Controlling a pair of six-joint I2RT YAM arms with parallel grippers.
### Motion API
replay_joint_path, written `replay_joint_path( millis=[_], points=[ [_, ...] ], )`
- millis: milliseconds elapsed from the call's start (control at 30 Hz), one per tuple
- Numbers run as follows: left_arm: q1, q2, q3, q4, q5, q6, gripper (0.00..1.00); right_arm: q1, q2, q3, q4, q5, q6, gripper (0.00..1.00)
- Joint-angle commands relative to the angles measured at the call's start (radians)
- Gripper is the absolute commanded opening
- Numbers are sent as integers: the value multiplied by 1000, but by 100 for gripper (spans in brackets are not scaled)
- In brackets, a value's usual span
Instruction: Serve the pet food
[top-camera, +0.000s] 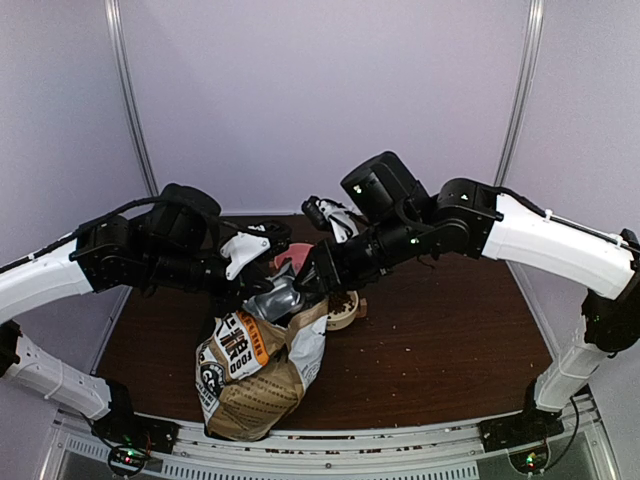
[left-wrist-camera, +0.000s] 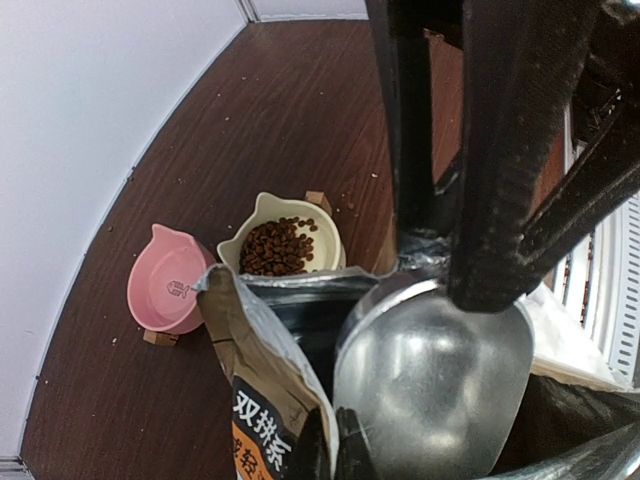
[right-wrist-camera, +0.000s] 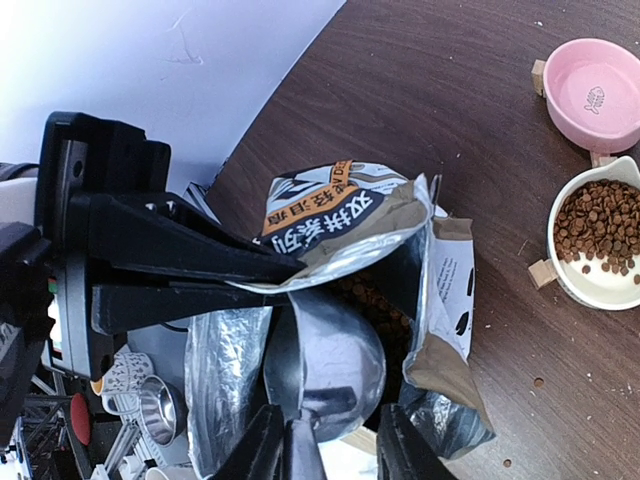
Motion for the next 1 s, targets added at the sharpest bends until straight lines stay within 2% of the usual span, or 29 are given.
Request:
replay_joint_path(
  millis=[0, 233, 500, 767, 933, 967],
  points=[
    [6, 0, 14, -9, 25, 9, 0, -13, -13, 33, 37, -16, 10, 34],
    [6, -7, 10, -10, 28, 9, 0, -21, -3, 40, 23, -36, -2, 34],
    [6, -6, 11, -12, 24, 9, 0, -21, 17, 54, 7, -64, -14, 17],
    [6, -3, 14, -10, 20, 6, 0, -20, 26, 45, 4, -92, -13, 16],
    [6, -6, 16, -9, 9, -9, 0, -21, 13, 38, 15, -82, -5, 0],
    [6, -9, 19, -10, -4, -29, 0, -20, 9, 37, 19, -77, -2, 0]
  ],
)
